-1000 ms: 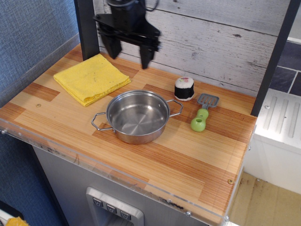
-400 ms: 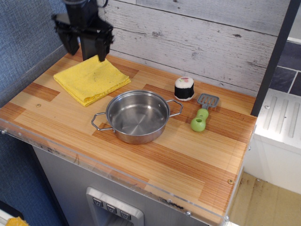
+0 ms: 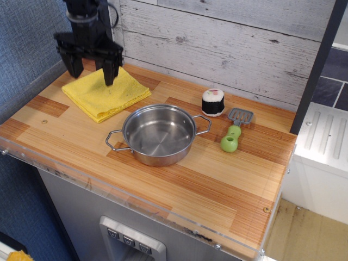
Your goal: Move yellow cloth little bit upward
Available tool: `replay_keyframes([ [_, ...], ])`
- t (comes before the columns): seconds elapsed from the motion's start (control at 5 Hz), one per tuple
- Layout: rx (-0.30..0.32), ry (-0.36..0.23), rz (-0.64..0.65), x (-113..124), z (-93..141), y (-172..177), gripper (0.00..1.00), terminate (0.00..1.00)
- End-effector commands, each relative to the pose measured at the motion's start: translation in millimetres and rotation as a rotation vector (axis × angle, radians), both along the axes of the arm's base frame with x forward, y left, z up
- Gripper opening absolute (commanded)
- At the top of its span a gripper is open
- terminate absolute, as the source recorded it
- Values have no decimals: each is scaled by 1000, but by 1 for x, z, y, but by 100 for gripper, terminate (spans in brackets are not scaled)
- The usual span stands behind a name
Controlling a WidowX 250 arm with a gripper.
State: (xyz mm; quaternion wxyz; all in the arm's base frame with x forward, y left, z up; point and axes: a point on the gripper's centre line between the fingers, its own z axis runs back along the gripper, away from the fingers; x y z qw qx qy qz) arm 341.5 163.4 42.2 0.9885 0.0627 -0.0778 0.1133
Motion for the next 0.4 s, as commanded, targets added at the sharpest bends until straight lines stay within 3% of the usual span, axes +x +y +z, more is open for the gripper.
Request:
replay_keyframes([
  [0.0,11,-11,10,6,-7,-2,100,0],
  [0.2,14,4,55,1,-16,0,100,0],
])
